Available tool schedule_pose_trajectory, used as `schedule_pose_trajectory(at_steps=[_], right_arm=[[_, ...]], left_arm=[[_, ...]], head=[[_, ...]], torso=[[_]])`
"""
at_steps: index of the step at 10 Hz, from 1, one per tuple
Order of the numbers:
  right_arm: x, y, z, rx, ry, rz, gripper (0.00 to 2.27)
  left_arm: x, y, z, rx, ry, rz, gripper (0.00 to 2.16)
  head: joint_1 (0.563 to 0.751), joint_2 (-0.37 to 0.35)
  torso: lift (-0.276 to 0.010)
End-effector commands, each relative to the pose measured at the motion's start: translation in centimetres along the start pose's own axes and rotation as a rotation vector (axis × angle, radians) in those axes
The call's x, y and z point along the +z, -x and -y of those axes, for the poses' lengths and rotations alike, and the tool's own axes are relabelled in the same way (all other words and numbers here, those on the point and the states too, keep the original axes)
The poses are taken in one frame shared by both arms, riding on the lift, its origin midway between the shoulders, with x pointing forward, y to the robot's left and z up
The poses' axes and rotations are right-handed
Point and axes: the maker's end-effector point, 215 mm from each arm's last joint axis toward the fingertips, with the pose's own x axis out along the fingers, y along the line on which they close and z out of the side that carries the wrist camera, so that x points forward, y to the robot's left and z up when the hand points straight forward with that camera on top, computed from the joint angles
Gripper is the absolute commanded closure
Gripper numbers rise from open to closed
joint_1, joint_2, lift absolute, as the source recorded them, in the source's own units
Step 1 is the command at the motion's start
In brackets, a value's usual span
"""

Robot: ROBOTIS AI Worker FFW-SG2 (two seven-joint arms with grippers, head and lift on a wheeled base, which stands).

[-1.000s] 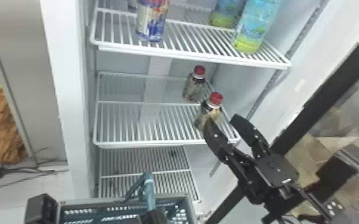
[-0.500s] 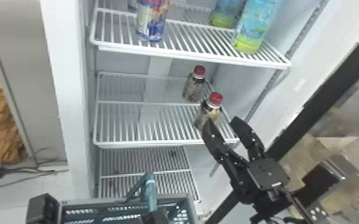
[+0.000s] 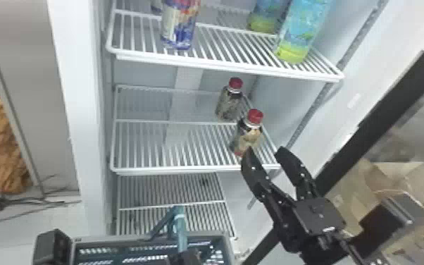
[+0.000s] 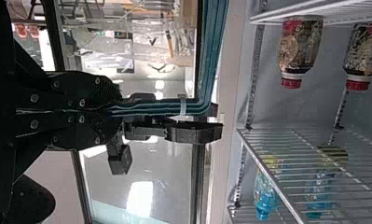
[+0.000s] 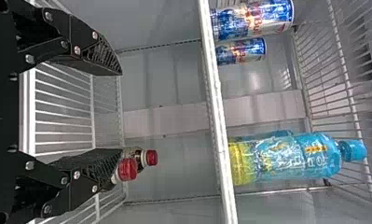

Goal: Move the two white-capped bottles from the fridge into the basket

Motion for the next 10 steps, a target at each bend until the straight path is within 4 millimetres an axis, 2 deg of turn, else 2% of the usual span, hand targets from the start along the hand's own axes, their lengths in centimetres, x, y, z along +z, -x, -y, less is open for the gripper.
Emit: schedule_pose_trajectory(at_steps=[1,10], right_arm=[[-0.32,0.45,0.06,-0.007,-0.002,-0.012,0.51],[-0.12,0.54,0.43,-0.017,-0.001,-0.003,0.51]], left_arm=[[0.02,0.07,-0.05,0.001,0.001,0.003,1.12],[0.10,0.11,0.08,-0.005,0.001,0.008,1.12]], head=[[0.695,-0.350],[0.695,-0.350]], torso=[[-0.260],[-0.260]])
